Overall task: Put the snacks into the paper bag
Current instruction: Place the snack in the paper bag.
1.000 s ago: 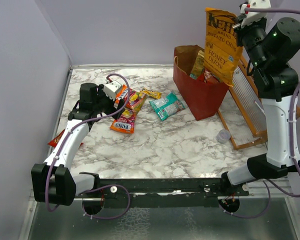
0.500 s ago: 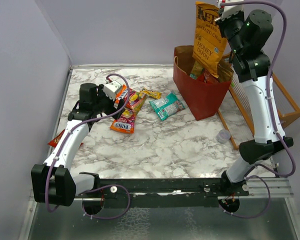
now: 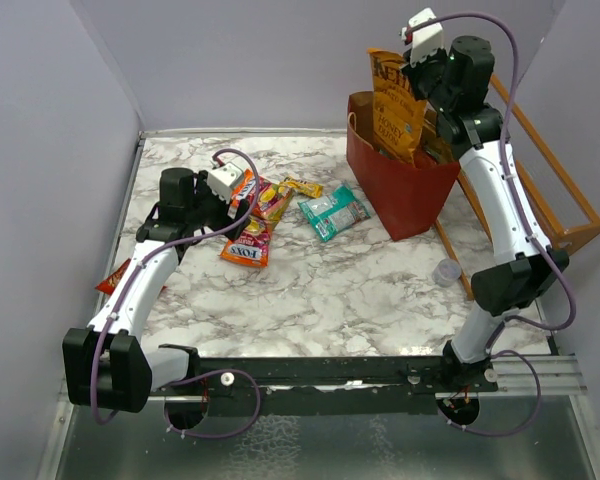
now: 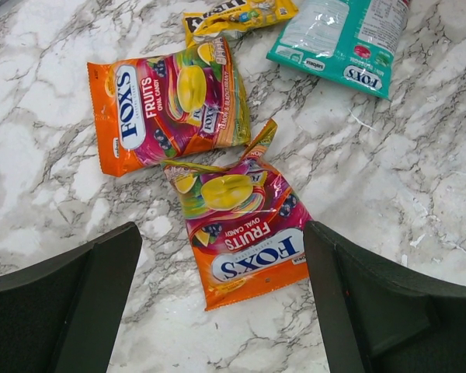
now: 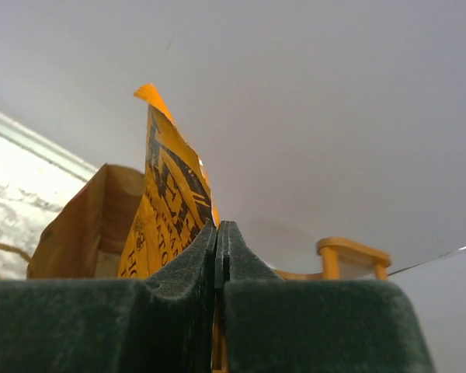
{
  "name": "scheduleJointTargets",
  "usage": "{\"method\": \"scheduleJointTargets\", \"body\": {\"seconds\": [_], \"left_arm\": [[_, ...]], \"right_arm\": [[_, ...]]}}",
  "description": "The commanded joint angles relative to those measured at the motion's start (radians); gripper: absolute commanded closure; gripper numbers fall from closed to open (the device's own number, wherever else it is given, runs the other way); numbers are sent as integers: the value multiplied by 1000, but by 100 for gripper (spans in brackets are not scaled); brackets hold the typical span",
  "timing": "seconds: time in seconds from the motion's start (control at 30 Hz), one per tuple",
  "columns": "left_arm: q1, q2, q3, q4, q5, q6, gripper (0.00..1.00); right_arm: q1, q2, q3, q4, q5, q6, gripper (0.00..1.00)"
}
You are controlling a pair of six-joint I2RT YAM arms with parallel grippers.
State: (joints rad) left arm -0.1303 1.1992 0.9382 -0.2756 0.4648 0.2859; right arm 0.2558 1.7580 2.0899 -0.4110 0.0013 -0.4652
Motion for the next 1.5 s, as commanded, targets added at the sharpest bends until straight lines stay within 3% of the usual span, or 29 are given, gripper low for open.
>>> {"method": "scheduleJointTargets", "body": {"seconds": [0.0, 0.43, 0.73, 0.9, 1.23, 1.47], "left_arm": [[6, -21, -13, 22, 44, -2, 11], [6, -25, -16, 21, 56, -1, 11], [6, -24, -16, 22, 57, -1, 11], [6, -28, -21, 21, 53, 0, 11], [6, -31, -30, 39, -23, -7, 11], [7, -19, -29, 46, -72, -13, 11]], "right_arm": [[-18, -3, -33, -14, -67, 68, 99], [-89, -86, -301, -33, -88, 99, 99], [-150, -80, -359, -91, -83, 33, 93], [-159, -60, -348, -135, -80, 1, 82], [-159, -61, -266, -240, -130, -1, 44], [-159, -82, -215, -307, -161, 5, 30]]}}
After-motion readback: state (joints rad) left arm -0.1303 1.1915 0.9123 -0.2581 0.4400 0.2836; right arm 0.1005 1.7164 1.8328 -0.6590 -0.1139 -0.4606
